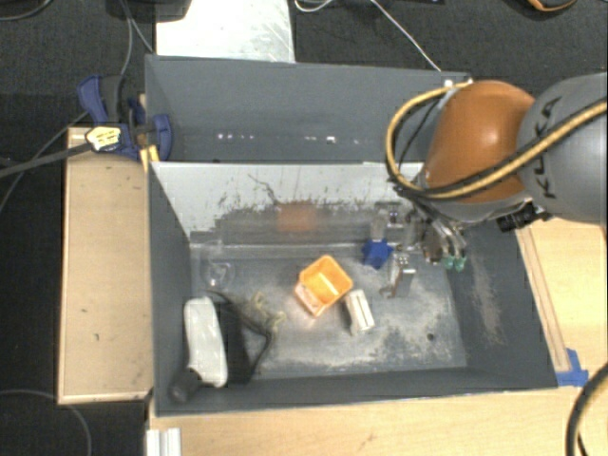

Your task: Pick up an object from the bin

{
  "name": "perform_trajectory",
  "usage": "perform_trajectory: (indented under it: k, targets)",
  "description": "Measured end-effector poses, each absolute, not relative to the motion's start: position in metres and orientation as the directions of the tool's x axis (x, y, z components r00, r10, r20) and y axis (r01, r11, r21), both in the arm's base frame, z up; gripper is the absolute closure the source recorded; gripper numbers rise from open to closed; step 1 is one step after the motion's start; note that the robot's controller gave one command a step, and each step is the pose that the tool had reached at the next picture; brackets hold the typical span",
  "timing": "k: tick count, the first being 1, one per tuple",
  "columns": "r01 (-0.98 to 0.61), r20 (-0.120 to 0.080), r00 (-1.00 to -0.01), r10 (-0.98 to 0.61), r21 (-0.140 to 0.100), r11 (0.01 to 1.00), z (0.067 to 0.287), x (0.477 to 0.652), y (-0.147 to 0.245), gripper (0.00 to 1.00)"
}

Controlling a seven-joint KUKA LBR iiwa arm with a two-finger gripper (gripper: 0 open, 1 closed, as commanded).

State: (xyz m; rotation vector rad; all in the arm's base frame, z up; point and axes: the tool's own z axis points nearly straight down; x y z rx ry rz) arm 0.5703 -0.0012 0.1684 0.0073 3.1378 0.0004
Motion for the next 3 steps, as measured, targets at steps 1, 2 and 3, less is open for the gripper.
perform_trajectory:
  k: [1,2,3]
  targets:
    - [0.031,-0.003,-1.0,0.031,0.002,1.0,0.0834,0.5632,0.0569,0.0]
    - [0.019,0.001,-1.0,0.019,0.0,1.0,0.0869,0.5627,0.0544,1.0]
    - [0.019,0.001,-1.0,0.019,0.0,1.0,0.0869,0.5627,0.0544,1.0]
